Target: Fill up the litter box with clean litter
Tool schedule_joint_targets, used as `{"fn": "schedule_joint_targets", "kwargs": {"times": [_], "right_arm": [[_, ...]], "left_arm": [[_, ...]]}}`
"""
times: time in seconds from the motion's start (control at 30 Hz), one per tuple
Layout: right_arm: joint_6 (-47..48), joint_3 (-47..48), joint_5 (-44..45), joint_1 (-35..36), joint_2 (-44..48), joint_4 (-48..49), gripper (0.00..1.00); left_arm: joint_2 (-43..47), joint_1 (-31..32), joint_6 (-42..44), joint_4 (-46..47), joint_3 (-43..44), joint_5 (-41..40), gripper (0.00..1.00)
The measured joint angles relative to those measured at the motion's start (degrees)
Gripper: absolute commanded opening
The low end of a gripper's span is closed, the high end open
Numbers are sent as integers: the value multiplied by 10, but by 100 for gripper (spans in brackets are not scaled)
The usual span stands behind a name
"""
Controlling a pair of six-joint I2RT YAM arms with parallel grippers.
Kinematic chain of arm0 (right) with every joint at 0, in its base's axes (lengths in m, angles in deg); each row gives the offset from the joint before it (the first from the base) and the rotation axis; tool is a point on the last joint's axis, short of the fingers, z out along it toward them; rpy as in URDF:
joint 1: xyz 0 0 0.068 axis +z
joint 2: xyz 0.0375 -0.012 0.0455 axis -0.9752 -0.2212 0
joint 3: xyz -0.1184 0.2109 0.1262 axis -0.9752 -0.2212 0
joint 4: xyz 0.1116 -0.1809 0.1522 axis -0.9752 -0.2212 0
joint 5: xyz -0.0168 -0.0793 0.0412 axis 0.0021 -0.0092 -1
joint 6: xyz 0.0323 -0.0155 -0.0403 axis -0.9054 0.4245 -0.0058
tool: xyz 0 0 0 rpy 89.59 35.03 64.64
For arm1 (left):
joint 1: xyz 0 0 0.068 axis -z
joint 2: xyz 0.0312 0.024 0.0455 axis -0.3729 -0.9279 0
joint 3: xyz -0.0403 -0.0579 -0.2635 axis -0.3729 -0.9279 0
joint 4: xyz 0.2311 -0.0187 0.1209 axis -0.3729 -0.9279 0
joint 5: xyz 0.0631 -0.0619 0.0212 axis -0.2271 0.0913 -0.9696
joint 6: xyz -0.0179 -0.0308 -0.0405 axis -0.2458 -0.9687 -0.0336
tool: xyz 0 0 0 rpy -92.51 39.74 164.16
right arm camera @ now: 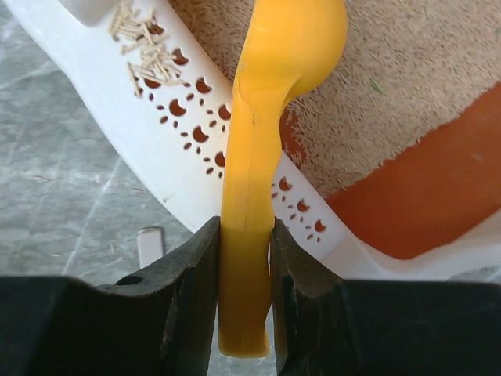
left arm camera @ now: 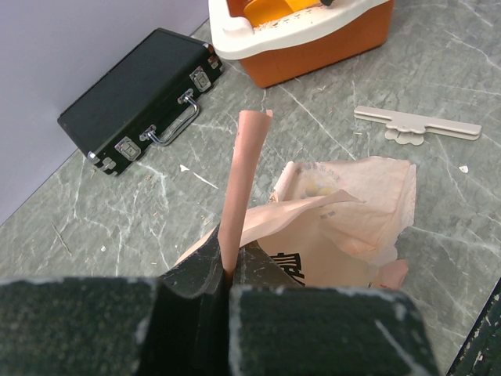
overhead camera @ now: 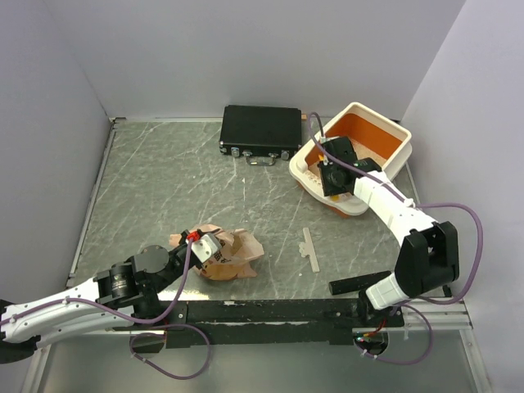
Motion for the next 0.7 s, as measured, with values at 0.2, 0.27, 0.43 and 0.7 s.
{"fn": "schedule_joint_targets", "kwargs": {"times": [0.2,0.27,0.43,0.7], "right_arm": [[7,16,-73,-3,-18,-1,0],[9,21,-99,-3,-23,-4,0],[10,26,-161,-3,-32,-14,0],[-16,31,-205,47,-40,-23,0]], "left_arm": [[0,0,0,0,0,0,1],[0,0,0,-1,0,0,1],[2,0,0,-2,0,0,1],[3,0,0,-3,0,0,1]]}}
